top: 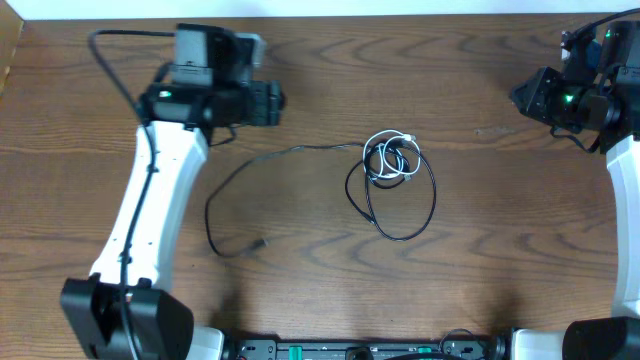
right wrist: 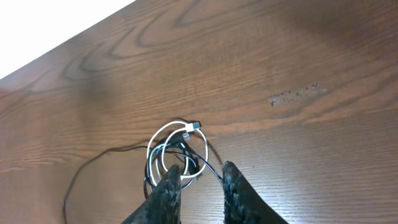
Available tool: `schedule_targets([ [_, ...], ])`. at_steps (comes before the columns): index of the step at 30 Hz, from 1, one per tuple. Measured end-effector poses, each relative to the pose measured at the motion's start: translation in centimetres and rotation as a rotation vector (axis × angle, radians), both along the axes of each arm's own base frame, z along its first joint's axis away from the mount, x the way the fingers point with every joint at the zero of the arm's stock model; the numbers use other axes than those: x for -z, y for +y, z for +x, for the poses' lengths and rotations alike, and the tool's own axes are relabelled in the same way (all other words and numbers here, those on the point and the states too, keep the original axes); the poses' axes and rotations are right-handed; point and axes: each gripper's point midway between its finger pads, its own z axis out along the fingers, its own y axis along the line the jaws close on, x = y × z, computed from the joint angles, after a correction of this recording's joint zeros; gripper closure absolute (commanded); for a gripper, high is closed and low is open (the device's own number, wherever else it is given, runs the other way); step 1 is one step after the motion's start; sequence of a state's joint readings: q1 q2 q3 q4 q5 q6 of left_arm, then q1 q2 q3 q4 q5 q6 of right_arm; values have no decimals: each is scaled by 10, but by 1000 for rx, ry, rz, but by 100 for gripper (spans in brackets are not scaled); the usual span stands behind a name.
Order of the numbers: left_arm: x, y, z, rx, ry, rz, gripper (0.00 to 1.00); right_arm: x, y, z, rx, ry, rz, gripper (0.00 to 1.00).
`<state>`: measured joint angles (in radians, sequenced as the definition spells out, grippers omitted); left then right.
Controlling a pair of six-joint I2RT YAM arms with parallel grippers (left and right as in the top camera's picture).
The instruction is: Untangle cables
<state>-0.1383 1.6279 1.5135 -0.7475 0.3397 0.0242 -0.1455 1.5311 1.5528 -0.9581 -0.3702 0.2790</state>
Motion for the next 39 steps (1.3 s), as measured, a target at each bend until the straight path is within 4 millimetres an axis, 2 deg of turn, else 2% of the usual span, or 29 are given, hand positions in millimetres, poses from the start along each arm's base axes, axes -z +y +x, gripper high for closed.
schedule_targets([
  [2,10,-25,-3,36,35,-27,32,0,0,-1,-1,3,-1,78],
  [4,29,-46,-5,53,98,-46,36,1,0,-1,-1,3,-2,78],
  [8,77,-76,-11,49,251,-66,42,2,0,-2,0,10,-2,74],
  [11,105,-96,-17,60,327,-74,45,2,0,-3,-5,14,-6,73],
  [13,116,-113,-19,75,351,-86,45,3,0,-4,-8,18,-7,72],
  [19,132,-152,-22,102,356,-117,45,7,1,-9,-12,43,-6,71],
  [22,146,-162,-25,98,387,-123,45,8,1,-11,-15,49,-8,71],
  [25,162,-164,-28,75,433,-121,49,10,1,-14,-19,65,-8,70],
  [29,178,-163,-30,53,471,-114,60,12,2,-17,-28,78,-12,68],
  [31,182,-164,-29,47,478,-115,69,12,2,-18,-33,80,-15,68],
  [35,183,-167,-28,47,472,-122,78,13,2,-18,-39,80,-19,66],
  [39,184,-170,-29,53,462,-108,79,13,2,-19,-42,80,-21,63],
])
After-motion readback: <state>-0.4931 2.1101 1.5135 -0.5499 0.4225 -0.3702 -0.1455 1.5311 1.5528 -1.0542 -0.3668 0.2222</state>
